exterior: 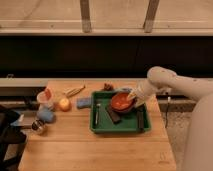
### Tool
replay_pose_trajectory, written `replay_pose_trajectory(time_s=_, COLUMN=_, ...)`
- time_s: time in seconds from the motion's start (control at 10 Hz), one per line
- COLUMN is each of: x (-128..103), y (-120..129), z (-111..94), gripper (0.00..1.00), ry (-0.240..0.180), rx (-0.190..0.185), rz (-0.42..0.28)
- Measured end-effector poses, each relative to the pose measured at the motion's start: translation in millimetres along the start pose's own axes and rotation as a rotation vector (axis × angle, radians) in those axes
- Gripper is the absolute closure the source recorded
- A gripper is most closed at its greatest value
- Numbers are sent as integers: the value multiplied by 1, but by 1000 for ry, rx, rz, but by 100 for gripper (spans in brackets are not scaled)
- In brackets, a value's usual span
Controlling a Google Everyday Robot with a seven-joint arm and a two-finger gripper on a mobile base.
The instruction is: Stack bowls into tray
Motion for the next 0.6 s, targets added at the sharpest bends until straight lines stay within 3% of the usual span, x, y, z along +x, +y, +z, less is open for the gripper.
replay_pose_trajectory(time_s=0.2, x=1, y=2, z=-9, gripper=20, ry=-27, rx=-4, rz=-5)
replay_pose_trajectory(time_s=0.6, x=10, y=16, z=-51, gripper=20, ry=-120, rx=-10, rz=-40)
